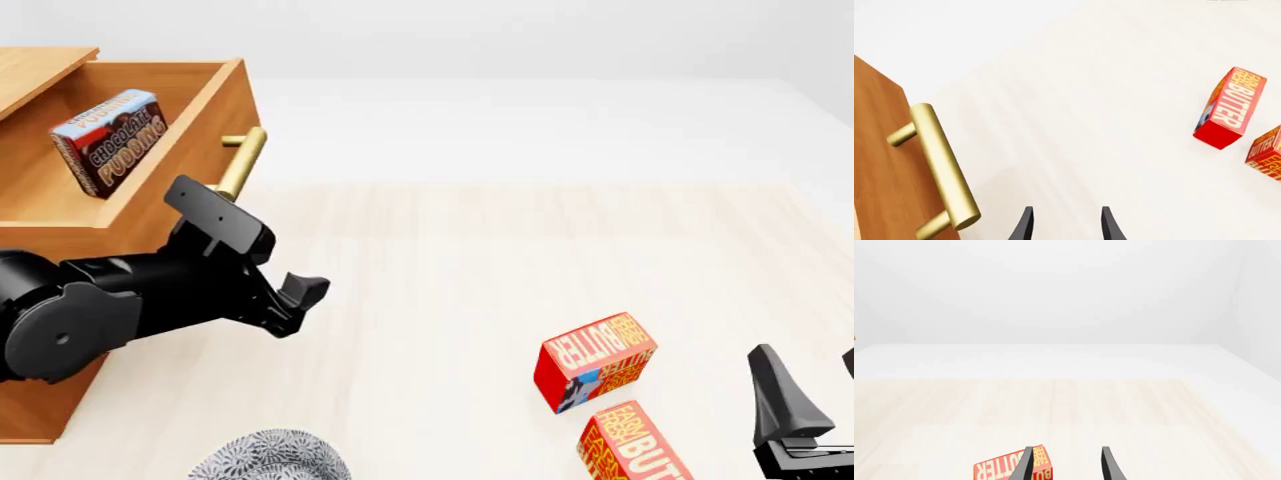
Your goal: Put the chocolate pudding in the top drawer of the cabinet and close it.
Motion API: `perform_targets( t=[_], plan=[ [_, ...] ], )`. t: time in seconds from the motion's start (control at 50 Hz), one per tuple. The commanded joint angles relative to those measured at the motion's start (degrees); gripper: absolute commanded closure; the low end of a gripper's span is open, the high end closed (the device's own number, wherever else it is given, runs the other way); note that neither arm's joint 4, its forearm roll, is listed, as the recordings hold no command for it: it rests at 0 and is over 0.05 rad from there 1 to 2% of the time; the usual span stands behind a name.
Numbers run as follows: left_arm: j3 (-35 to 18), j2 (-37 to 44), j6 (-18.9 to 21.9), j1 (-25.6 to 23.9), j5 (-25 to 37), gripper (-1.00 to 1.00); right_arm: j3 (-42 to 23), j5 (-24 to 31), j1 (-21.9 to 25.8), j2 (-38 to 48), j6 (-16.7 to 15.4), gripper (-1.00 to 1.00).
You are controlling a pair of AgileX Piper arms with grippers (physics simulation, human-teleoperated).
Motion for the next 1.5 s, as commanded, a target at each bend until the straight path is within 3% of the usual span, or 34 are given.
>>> perform_targets(
  t=[0.02, 0.34, 0.42, 1.5],
  plan=[
    [2.28, -0.03, -0.55, 3.38, -1.52, -1.00, 0.01, -0.05, 0.01, 0.08, 0.00, -1.00],
    [3.92, -0.17, -1.42, 7.74, -2.92, -1.00, 0.01, -0.05, 0.01, 0.08, 0.00, -1.00],
    [4.42, -1.15, 0.29, 9.00, -2.93, -1.00, 0.01, -0.05, 0.01, 0.08, 0.00, -1.00],
    [4.47, -6.02, 4.17, 21.12, -1.16, -1.00, 0.01, -0.05, 0.01, 0.08, 0.00, -1.00]
  ],
)
